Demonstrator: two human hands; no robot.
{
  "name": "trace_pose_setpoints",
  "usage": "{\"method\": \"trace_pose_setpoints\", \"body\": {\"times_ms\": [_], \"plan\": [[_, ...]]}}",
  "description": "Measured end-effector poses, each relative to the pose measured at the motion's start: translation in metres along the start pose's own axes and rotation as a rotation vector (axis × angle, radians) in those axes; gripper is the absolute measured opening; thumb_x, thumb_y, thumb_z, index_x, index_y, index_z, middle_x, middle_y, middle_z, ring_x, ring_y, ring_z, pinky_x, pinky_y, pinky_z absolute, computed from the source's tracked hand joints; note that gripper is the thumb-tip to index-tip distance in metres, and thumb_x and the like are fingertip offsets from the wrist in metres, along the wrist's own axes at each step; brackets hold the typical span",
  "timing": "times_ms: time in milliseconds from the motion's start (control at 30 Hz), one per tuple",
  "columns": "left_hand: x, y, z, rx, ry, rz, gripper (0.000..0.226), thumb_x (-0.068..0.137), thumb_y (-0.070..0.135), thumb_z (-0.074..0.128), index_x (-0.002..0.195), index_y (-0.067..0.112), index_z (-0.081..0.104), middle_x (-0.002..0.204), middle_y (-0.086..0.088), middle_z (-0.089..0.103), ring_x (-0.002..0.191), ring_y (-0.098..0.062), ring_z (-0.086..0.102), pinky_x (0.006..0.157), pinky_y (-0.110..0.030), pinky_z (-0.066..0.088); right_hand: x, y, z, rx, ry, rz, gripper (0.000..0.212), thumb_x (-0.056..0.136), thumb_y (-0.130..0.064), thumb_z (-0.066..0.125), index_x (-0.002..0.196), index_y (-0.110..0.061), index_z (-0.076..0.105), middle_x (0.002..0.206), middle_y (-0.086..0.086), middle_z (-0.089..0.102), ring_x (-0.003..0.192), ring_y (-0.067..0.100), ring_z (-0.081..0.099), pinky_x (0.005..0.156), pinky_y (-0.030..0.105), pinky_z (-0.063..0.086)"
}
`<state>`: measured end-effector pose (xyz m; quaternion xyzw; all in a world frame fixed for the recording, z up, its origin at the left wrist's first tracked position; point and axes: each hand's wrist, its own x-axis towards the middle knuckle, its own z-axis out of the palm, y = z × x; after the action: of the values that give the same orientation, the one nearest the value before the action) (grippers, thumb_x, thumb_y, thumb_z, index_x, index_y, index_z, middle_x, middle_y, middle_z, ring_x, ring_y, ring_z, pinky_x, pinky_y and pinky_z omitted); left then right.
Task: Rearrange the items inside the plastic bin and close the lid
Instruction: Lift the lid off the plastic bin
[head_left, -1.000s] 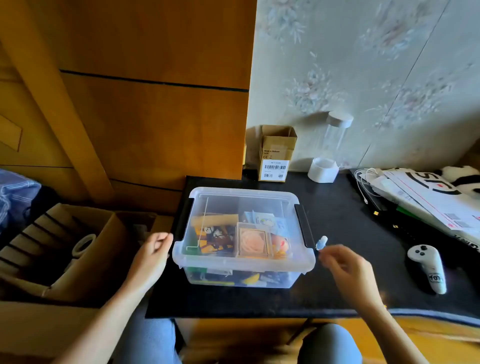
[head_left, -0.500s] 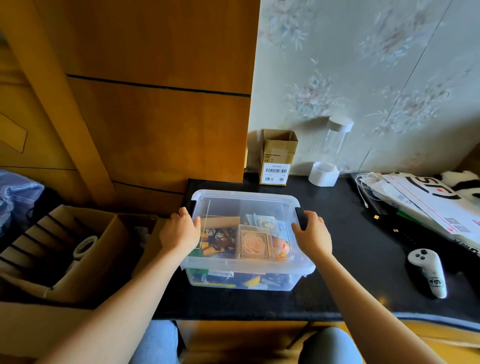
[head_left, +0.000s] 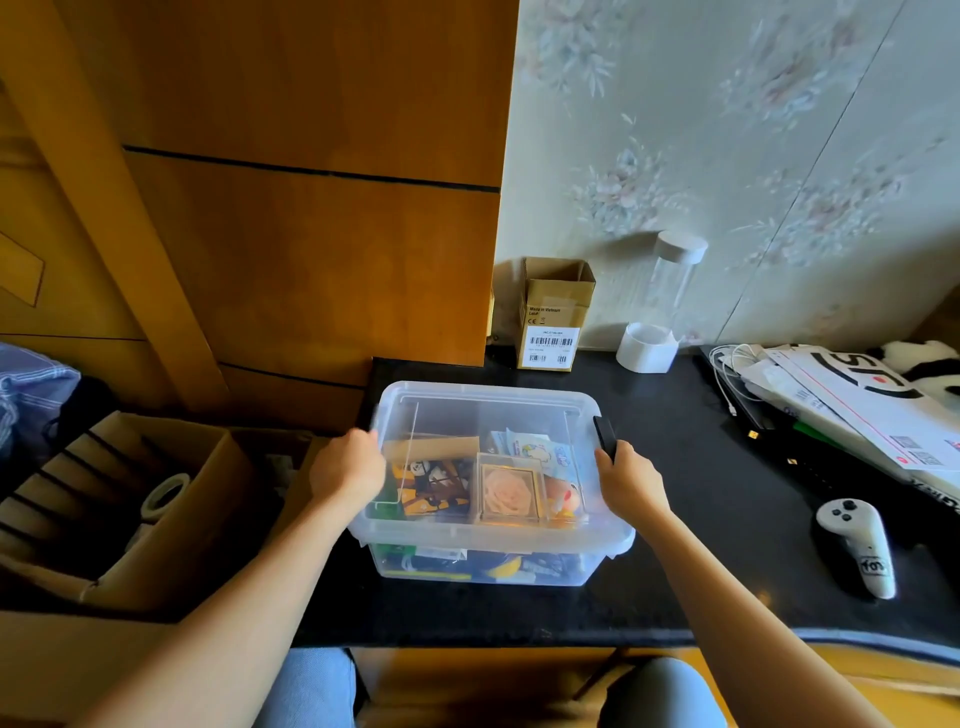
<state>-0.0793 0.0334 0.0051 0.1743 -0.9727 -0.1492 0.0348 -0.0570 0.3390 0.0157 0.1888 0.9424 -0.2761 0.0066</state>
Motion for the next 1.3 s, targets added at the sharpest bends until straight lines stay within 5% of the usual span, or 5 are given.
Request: {"method": "trace_pose_setpoints", "body": {"times_ms": [467,600,800,1067,1300], "plan": [[0.004,-0.024,-0.001,-0.456,-0.074,-0.086,0.043,0.101,0.027,0.029,0.13,0.005,0.051,0.137,-0.018,0.047,0.125,-0.034,0.045,0.106,-0.044,0.035,-0.004,0.044,-0.008,0.51,0.008,0.159,0.021,0.094,-0.014,0.035,0.076,-0.022,0.043,0.074,-0.001,0.043,0.068,0.016,0.041,0.065,0.03,0.038],[-0.015,-0.016,-0.009,-0.369,0.078,0.033,0.036,0.097,0.025,0.035,0.089,0.007,0.065,0.106,-0.013,0.061,0.097,-0.031,0.055,0.083,-0.04,0.044,-0.016,0.022,-0.014,0.454,0.091,-0.007,0.023,0.093,-0.019,0.041,0.084,-0.02,0.062,0.077,-0.001,0.063,0.07,0.018,0.057,0.067,0.032,0.047],[-0.029,-0.009,-0.011,-0.44,-0.019,-0.026,0.041,0.095,0.021,0.041,0.055,0.012,0.038,0.058,-0.006,0.043,0.058,-0.023,0.044,0.054,-0.031,0.03,-0.02,0.001,-0.011,0.302,0.025,0.031,0.039,0.088,-0.014,0.045,0.053,-0.016,0.028,0.051,-0.002,0.027,0.049,0.014,0.024,0.048,0.026,0.02],[-0.032,-0.002,-0.017,-0.693,0.009,-0.103,0.025,0.086,0.015,0.049,0.063,0.013,0.04,0.062,-0.01,0.039,0.06,-0.022,0.038,0.059,-0.031,0.025,-0.026,0.001,-0.02,0.633,-0.03,0.159,0.037,0.088,-0.016,0.054,0.104,0.017,0.055,0.098,0.04,0.053,0.069,0.034,0.045,0.074,0.037,0.048],[-0.031,0.021,-0.053,-0.963,0.087,-0.022,0.036,0.092,0.005,0.049,0.128,0.008,0.055,0.098,0.001,0.058,0.07,-0.013,0.061,0.054,-0.024,0.043,-0.033,-0.014,-0.056,0.821,0.169,0.057,0.009,0.082,-0.011,0.064,0.089,-0.014,0.068,0.084,0.002,0.068,0.07,0.013,0.062,0.063,0.026,0.05]]}}
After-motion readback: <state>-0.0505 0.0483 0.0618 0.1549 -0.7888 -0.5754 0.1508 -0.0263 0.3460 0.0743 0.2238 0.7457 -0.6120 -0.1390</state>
